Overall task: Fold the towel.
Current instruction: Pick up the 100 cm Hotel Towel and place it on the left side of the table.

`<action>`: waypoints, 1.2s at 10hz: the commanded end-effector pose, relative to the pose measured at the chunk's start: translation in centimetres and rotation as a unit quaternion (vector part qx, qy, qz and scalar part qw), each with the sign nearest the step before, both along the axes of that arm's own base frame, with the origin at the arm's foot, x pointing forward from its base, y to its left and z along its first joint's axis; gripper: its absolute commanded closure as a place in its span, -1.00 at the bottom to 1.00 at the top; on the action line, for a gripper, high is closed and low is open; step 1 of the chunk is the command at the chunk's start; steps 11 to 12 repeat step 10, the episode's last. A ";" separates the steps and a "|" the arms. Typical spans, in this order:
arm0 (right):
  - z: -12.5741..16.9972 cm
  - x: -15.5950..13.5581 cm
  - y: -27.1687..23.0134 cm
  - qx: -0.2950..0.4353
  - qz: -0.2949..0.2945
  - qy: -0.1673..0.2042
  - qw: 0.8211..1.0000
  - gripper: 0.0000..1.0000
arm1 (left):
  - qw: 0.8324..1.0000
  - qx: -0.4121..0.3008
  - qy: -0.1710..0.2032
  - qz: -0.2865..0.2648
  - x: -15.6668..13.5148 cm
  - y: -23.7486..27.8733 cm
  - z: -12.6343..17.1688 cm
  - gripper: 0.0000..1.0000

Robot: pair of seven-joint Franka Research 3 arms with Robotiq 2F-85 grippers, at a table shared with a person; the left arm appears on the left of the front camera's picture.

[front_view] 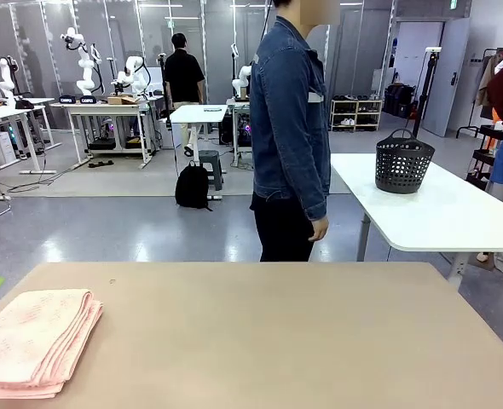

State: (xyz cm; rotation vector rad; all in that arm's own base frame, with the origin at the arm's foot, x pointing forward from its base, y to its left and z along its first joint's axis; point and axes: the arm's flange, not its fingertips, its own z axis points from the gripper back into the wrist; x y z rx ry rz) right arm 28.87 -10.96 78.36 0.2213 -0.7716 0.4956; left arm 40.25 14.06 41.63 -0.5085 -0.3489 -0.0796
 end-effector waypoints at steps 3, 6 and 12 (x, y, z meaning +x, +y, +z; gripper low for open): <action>0.2 -0.1 0.0 -0.001 -0.001 0.001 1.000 -1.00 | 1.000 0.001 0.005 -0.007 0.8 1.1 -0.6 -1.00; 0.2 -0.1 0.0 -0.001 -0.001 0.001 1.000 -1.00 | 1.000 0.001 0.005 -0.007 0.8 1.1 -0.6 -1.00; 0.2 -0.1 0.0 -0.001 -0.001 0.001 1.000 -1.00 | 1.000 0.001 0.005 -0.007 0.8 1.1 -0.6 -1.00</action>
